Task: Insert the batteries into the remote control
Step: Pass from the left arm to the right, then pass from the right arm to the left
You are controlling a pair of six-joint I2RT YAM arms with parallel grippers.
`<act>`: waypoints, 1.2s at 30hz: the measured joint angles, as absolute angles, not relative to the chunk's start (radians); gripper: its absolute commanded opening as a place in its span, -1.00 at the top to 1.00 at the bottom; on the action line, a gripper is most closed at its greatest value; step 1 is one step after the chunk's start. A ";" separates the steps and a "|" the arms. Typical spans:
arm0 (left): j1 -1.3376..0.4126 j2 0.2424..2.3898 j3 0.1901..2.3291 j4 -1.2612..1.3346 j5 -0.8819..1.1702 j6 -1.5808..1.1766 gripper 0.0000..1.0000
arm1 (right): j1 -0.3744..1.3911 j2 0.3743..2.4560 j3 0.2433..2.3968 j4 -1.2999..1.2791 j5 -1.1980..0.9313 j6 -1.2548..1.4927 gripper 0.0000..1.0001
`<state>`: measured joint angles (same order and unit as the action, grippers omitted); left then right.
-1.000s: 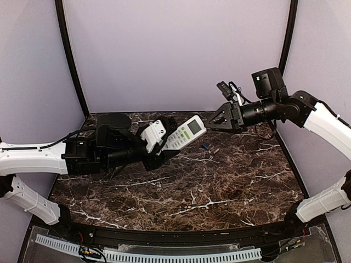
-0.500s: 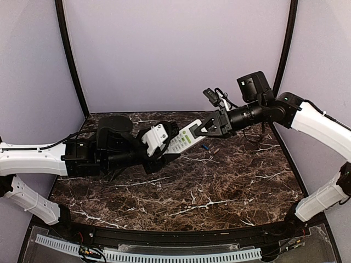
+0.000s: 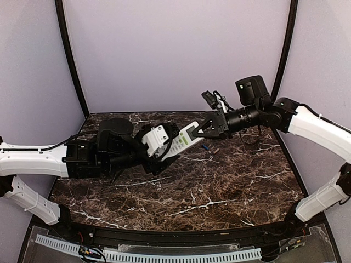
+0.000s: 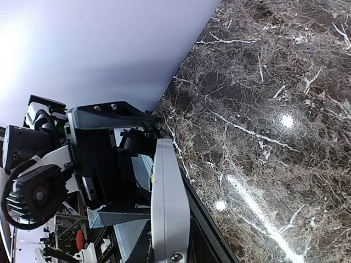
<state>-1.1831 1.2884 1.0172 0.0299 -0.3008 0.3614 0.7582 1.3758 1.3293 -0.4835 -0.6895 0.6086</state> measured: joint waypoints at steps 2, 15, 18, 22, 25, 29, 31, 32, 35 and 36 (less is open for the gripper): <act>-1.188 1.293 1.003 0.077 -0.355 0.394 -0.86 | 0.754 1.375 1.285 -0.435 -0.688 0.659 1.00; -1.226 1.275 0.707 0.442 -0.516 0.746 -0.98 | 0.704 1.330 1.069 -0.110 -0.563 1.061 1.00; -1.224 1.173 0.602 0.532 -0.457 0.802 -0.97 | 0.698 1.308 1.042 -0.083 -0.537 1.139 1.00; -1.205 1.109 0.538 0.668 -0.399 0.869 -0.91 | 0.710 1.281 1.019 -0.074 -0.496 1.209 1.00; -1.192 1.147 0.537 0.758 -0.382 0.940 -0.89 | 0.716 1.259 1.011 -0.075 -0.479 1.233 1.00; -1.189 1.260 0.539 0.854 -0.381 1.065 -0.90 | 0.716 1.243 1.013 -0.080 -0.465 1.226 1.00; -1.189 1.335 0.542 0.925 -0.387 1.146 -0.90 | 0.716 1.242 1.020 -0.099 -0.461 1.210 1.00; -1.189 1.368 0.546 0.956 -0.393 1.177 -0.90 | 0.716 1.242 1.027 -0.115 -0.457 1.201 1.00; -1.189 1.474 0.585 1.054 -0.414 1.271 -0.90 | 0.716 1.242 1.044 -0.144 -0.450 1.172 1.00; -1.188 1.505 0.599 1.095 -0.422 1.301 -0.90 | 0.716 1.242 1.052 -0.154 -0.448 1.161 1.00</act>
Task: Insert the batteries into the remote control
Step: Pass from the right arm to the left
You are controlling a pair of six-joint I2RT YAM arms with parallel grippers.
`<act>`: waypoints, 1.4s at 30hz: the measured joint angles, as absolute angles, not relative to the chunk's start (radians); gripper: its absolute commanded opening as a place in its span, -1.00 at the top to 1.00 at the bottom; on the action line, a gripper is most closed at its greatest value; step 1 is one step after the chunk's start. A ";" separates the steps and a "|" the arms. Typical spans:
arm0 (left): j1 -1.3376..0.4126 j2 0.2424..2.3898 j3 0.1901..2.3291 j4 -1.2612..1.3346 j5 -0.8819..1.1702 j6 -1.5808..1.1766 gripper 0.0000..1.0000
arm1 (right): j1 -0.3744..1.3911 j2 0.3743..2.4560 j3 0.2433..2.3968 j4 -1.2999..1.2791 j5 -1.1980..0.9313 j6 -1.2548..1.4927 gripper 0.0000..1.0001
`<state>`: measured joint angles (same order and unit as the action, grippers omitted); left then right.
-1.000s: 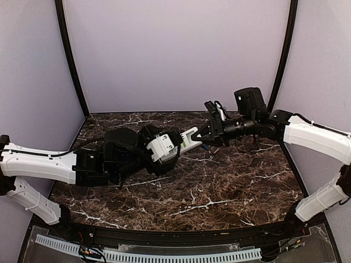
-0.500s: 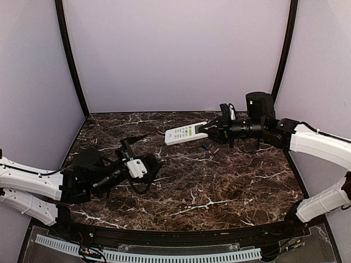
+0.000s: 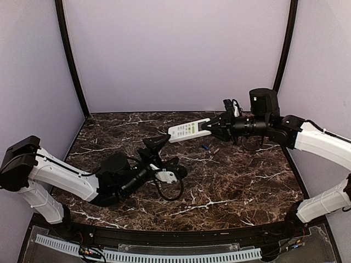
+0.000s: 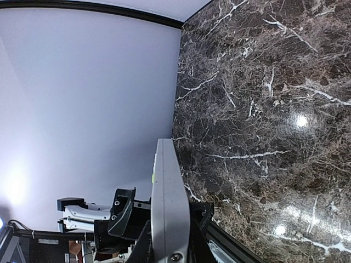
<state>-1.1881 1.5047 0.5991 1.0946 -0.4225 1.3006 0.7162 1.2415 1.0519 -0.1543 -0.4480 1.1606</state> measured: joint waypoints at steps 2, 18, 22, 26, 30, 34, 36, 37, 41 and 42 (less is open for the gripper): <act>-1.188 1.555 0.627 1.169 -0.438 1.356 -0.89 | 0.716 1.242 1.061 -0.165 -0.446 1.143 1.00; -1.153 1.769 0.738 1.311 -0.525 1.508 -0.54 | 0.715 1.242 1.064 -0.212 -0.445 1.089 1.00; -1.171 1.769 0.772 1.312 -0.541 1.485 -0.64 | 0.717 1.242 1.065 -0.213 -0.443 1.082 1.00; -1.203 1.771 0.854 1.311 -0.542 1.441 -0.59 | 0.729 1.253 1.083 -0.220 -0.440 1.067 1.00; -1.216 1.797 0.948 1.320 -0.535 1.422 -0.44 | 0.736 1.254 1.094 -0.215 -0.429 1.056 1.00; -1.216 1.846 0.987 1.323 -0.530 1.416 -0.30 | 0.738 1.254 1.098 -0.219 -0.420 1.050 1.00; -1.215 1.869 1.000 1.322 -0.532 1.413 -0.25 | 0.741 1.253 1.098 -0.226 -0.412 1.048 1.00; -1.215 1.876 1.006 1.322 -0.532 1.411 -0.21 | 0.741 1.251 1.098 -0.229 -0.409 1.047 1.00; -1.215 1.893 1.047 1.319 -0.535 1.415 -0.02 | 0.746 1.244 1.098 -0.235 -0.400 1.046 1.00; -1.215 1.895 1.057 1.319 -0.537 1.417 0.04 | 0.747 1.242 1.097 -0.233 -0.399 1.047 1.00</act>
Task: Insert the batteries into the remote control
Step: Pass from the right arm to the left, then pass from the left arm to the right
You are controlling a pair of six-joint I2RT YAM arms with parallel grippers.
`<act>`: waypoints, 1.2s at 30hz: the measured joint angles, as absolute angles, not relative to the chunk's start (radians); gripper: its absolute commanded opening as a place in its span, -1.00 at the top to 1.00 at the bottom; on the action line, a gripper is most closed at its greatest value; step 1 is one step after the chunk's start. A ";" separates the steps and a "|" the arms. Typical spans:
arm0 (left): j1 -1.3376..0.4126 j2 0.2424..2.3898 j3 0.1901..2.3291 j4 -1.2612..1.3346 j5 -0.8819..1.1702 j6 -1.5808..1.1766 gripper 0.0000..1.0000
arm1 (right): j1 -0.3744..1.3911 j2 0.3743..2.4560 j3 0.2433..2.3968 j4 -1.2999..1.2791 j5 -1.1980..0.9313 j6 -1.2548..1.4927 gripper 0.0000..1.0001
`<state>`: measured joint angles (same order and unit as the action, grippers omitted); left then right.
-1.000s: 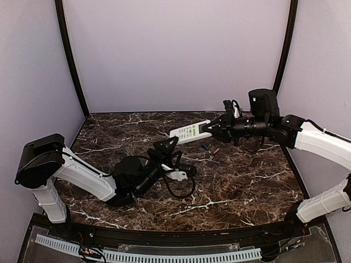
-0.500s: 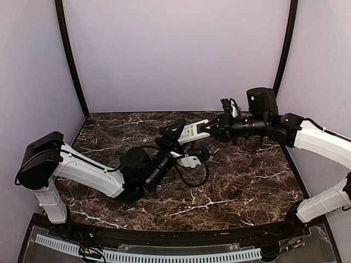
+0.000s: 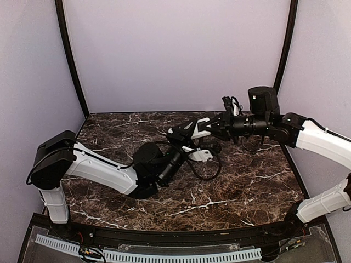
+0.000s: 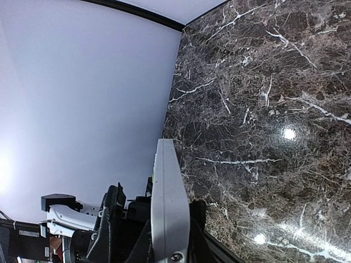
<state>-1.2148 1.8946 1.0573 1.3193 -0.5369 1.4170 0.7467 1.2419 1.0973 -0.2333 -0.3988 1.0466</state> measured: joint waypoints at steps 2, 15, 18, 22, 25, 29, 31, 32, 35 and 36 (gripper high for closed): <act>-1.214 1.903 1.077 1.315 -0.543 1.427 0.21 | 0.747 1.234 1.098 -0.223 -0.395 1.047 1.00; -1.211 1.937 1.098 1.316 -0.567 1.485 1.00 | 0.751 1.222 1.098 -0.241 -0.380 1.110 1.00; -1.211 1.937 1.102 1.315 -0.574 1.484 1.00 | 0.751 1.220 1.098 -0.239 -0.377 1.110 0.56; -1.211 1.935 1.116 1.314 -0.588 1.428 1.00 | 0.752 1.206 1.102 -0.229 -0.374 1.033 -0.23; -1.209 1.909 1.116 1.269 -0.605 1.293 1.00 | 0.753 1.191 1.155 -0.234 -0.387 0.892 -0.59; -1.192 1.745 1.112 1.037 -0.543 0.970 1.00 | 0.749 1.136 1.229 -0.224 -0.412 0.708 -0.80; -1.172 1.613 1.112 0.903 -0.452 0.765 1.00 | 0.744 1.076 1.238 -0.201 -0.440 0.597 -0.84; -1.165 1.562 1.112 0.867 -0.410 0.685 1.00 | 0.741 1.050 1.238 -0.196 -0.455 0.558 -0.85; -1.135 1.408 1.112 0.786 -0.249 0.442 1.00 | 0.737 0.972 1.224 -0.146 -0.516 0.417 -0.86; -1.124 1.374 1.112 0.774 -0.201 0.367 1.00 | 0.737 0.957 1.211 -0.126 -0.538 0.375 -0.85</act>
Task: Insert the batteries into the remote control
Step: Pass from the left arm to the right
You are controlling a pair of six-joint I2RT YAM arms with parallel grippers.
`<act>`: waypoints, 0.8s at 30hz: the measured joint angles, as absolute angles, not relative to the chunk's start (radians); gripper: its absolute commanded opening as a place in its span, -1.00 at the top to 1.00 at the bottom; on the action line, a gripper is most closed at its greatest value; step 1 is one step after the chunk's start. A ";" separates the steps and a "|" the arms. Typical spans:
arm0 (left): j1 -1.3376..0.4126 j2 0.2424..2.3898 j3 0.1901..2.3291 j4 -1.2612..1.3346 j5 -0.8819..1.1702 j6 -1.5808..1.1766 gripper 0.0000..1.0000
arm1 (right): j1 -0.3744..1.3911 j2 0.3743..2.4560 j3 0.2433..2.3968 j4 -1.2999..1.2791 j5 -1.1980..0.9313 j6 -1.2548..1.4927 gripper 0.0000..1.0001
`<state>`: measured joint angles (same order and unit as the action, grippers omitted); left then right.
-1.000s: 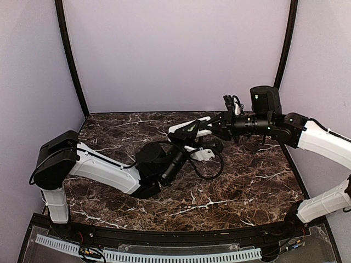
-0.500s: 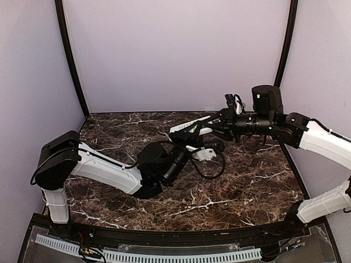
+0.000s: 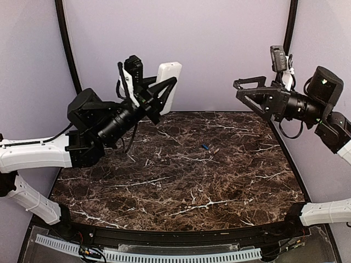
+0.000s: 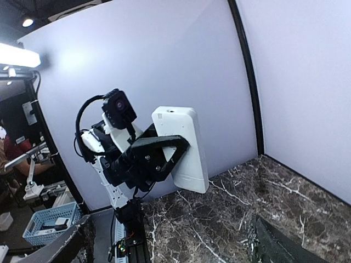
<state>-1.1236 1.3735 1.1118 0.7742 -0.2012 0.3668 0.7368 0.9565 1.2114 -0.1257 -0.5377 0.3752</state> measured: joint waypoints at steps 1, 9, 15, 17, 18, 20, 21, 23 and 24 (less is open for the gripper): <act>-1.116 1.349 1.112 0.765 -0.153 0.304 1.00 | 0.737 0.941 1.196 -0.107 -0.560 0.342 -0.84; -1.109 1.361 1.092 0.755 0.133 -0.067 1.00 | 0.737 1.037 1.111 0.074 -0.744 0.197 -0.64; -1.108 1.396 1.080 0.783 0.223 -0.190 1.00 | 0.771 1.172 1.103 0.189 -0.830 0.194 -0.47; -1.108 1.402 1.080 0.794 0.236 -0.209 1.00 | 0.787 1.200 1.098 0.216 -0.850 0.198 -0.36; -1.108 1.405 1.080 0.799 0.243 -0.217 1.00 | 0.794 1.213 1.092 0.236 -0.859 0.208 -0.31; -1.108 1.408 1.080 0.805 0.249 -0.226 1.00 | 0.805 1.227 1.073 0.275 -0.873 0.223 -0.22; -1.108 1.410 1.080 0.810 0.251 -0.229 1.00 | 0.812 1.232 1.058 0.300 -0.875 0.233 -0.14; -1.108 1.412 1.080 0.815 0.251 -0.233 1.00 | 0.832 1.245 1.039 0.332 -0.875 0.249 -0.01; -1.108 1.413 1.080 0.815 0.251 -0.233 1.00 | 0.846 1.255 1.034 0.344 -0.875 0.258 0.06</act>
<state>-1.1084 1.4128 1.0798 0.8154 0.2512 -0.2329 0.8455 1.2552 1.0336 0.3435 -0.8749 0.2581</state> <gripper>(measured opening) 0.160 0.555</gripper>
